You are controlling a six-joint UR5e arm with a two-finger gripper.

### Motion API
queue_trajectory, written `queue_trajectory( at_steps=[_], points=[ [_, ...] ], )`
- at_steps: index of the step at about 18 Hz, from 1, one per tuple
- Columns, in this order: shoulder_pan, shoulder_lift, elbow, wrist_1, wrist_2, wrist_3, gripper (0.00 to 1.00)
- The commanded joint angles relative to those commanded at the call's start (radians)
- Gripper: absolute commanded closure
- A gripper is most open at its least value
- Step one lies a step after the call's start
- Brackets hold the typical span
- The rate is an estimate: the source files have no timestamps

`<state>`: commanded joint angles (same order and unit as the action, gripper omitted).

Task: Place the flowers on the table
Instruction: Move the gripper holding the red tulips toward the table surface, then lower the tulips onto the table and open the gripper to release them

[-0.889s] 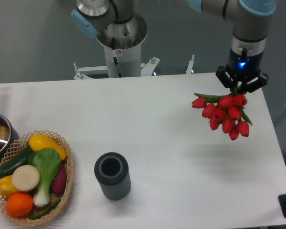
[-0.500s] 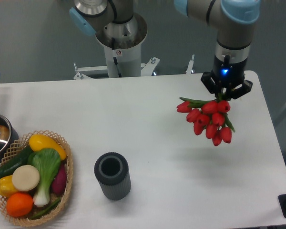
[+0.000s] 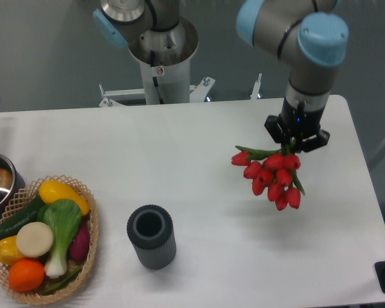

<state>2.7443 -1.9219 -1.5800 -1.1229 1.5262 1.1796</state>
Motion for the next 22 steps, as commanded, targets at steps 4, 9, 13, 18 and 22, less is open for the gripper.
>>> queue_trajectory(
  at_steps=[4,9,13,18,22],
  points=[
    [0.000,-0.043,0.015,0.005,0.034,-0.006,0.63],
    [0.005,-0.086,0.031,0.009,0.034,-0.008,0.54],
    [0.009,-0.075,0.028,0.049,0.032,-0.015,0.00],
    [0.040,-0.039,0.002,0.078,0.032,-0.005,0.00],
    [0.107,-0.017,-0.005,0.130,0.026,0.070,0.00]
  ],
)
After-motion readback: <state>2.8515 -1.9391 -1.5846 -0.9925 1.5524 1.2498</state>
